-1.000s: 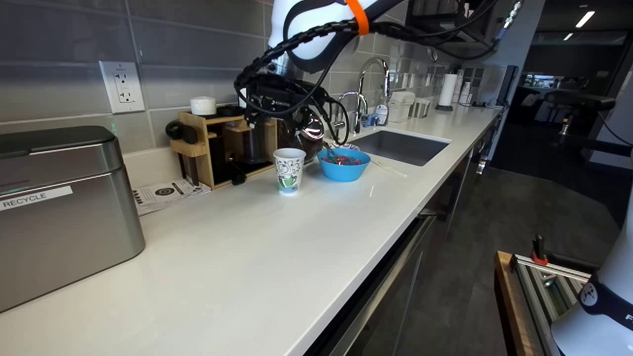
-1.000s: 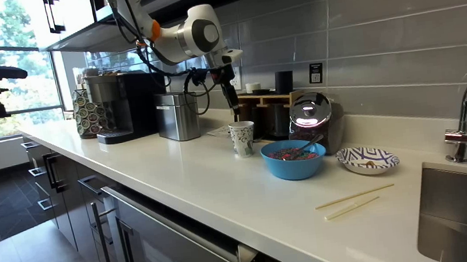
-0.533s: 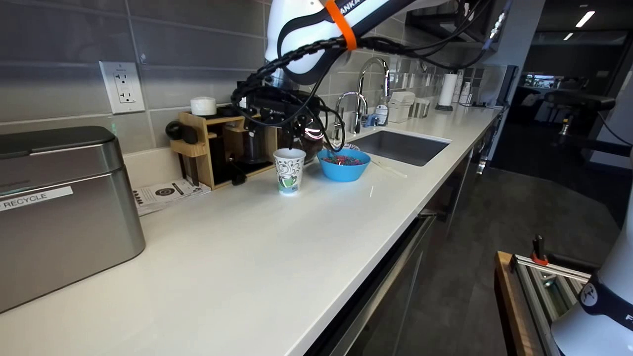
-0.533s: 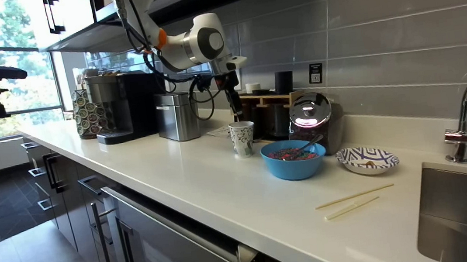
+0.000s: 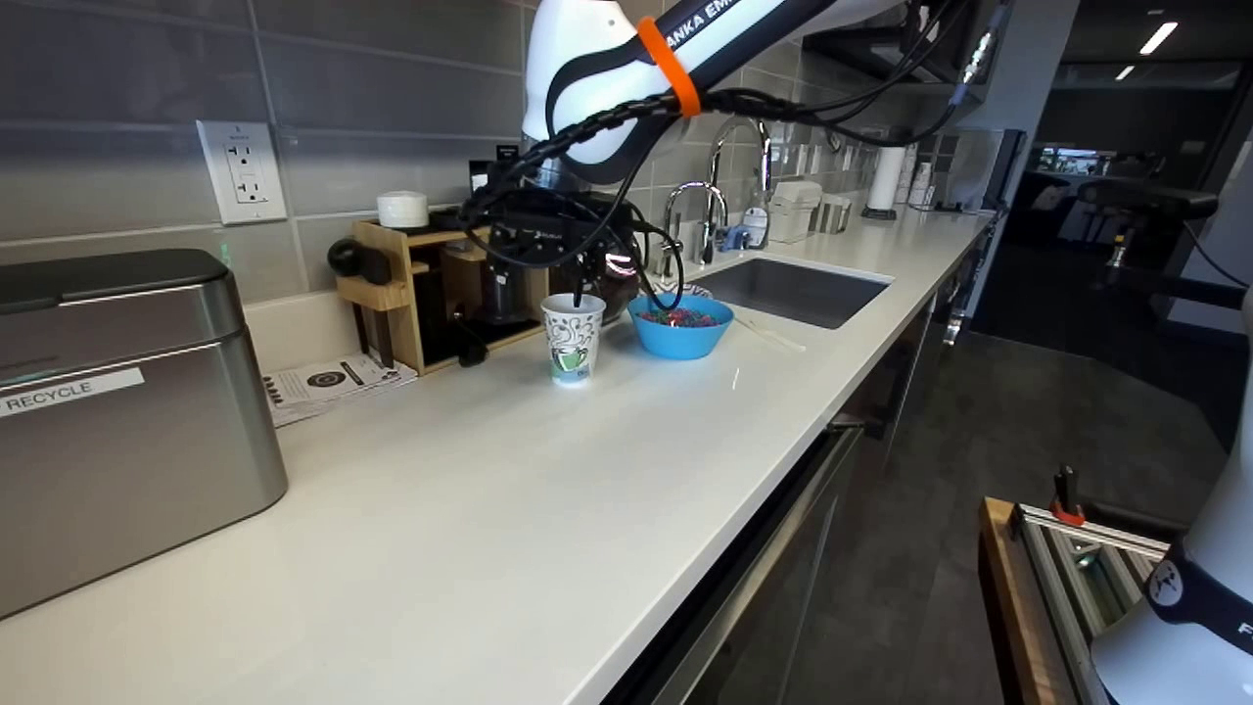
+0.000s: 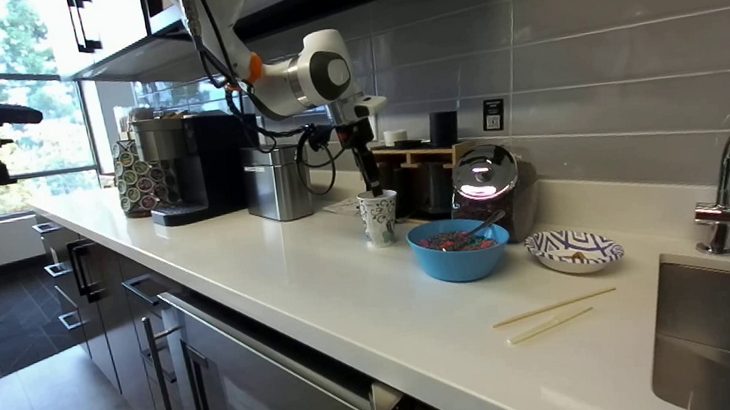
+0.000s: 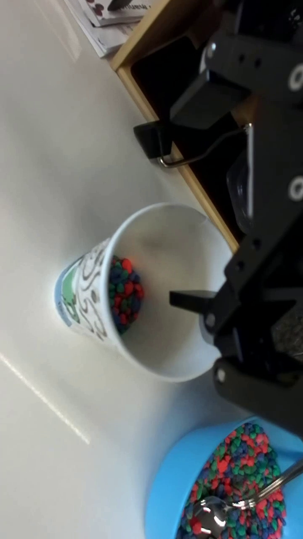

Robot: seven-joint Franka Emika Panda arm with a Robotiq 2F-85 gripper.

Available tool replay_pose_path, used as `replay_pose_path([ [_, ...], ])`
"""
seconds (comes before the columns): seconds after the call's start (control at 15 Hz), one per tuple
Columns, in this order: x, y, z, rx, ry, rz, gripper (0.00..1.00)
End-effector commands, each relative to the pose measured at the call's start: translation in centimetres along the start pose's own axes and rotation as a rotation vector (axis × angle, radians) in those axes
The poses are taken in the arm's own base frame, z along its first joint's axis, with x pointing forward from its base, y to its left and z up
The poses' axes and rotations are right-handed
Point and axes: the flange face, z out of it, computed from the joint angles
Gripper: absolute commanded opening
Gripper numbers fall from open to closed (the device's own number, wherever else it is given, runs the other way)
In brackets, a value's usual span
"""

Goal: Pour the cereal out of the coffee cup and into the blue bowl.

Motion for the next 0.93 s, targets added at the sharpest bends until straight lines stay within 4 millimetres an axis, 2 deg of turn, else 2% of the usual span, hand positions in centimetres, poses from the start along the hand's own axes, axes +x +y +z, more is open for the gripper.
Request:
replay_pose_path([
  [0.0,-0.7,-0.4,0.8,-0.022,-0.009,-0.012,0.68],
  [0.07,-0.9,-0.5,1.0,-0.023,-0.007,-0.016,0.56],
  [0.2,-1.1,-0.6,1.2,-0.03,-0.004,-0.023,0.47],
  [0.33,-1.3,-0.6,1.5,-0.04,0.0,-0.028,0.45],
  [0.47,-1.5,-0.6,1.7,-0.052,0.003,-0.034,0.49],
  [0.67,-1.6,-0.3,2.0,-0.075,0.016,-0.048,0.47],
  [0.73,-1.6,-0.2,2.1,-0.082,0.022,-0.053,0.45],
  [0.87,-1.6,-0.1,2.4,-0.092,0.029,-0.062,0.35],
])
